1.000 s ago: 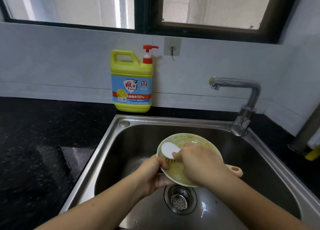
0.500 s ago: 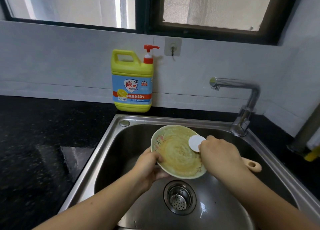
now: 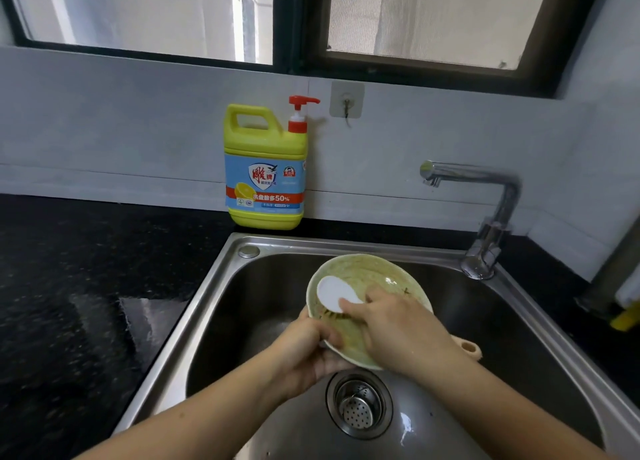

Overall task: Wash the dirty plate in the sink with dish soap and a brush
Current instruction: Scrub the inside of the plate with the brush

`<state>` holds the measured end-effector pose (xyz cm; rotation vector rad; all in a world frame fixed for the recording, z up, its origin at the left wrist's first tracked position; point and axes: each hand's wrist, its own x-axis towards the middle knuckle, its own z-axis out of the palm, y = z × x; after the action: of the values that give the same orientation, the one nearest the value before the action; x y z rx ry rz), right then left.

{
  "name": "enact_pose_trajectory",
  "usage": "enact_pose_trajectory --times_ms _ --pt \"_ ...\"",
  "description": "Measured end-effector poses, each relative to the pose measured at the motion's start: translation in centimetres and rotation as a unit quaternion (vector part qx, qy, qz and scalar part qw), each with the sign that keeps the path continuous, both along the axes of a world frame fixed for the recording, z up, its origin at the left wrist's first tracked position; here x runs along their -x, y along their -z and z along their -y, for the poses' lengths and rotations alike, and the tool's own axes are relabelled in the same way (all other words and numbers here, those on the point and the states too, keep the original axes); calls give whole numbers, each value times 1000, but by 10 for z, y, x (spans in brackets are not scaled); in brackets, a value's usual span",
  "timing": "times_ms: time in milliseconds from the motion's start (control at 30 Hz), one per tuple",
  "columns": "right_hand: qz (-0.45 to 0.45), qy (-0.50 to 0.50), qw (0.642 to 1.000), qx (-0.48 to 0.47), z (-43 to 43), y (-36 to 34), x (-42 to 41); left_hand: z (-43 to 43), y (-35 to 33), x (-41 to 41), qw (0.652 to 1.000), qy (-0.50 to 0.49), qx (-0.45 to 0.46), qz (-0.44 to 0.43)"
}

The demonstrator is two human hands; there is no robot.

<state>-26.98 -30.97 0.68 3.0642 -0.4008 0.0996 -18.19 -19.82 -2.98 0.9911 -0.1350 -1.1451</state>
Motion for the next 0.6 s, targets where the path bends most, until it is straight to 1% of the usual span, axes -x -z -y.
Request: enact_pose_trajectory --times_ms 100,200,267,333,400,533,600 --pt "2 -9 1000 1 -2 -6 1 0 -2 -3 999 -30 7 -11" --pt "29 42 998 38 3 -6 -2 0 -4 -1 1000 -21 -10 12" --pt "32 83 995 55 9 -6 -2 1 -3 2 1000 0 -24 20" --pt "28 102 992 67 14 -7 0 2 -1 3 999 16 -28 21" --pt "9 81 994 73 12 -9 1 1 1 2 999 15 -27 19" --pt "-47 -3 996 78 -12 -12 -1 0 3 2 999 10 -28 12" --pt "-51 -13 996 78 -15 -11 -2 -1 4 0 999 14 -33 6"
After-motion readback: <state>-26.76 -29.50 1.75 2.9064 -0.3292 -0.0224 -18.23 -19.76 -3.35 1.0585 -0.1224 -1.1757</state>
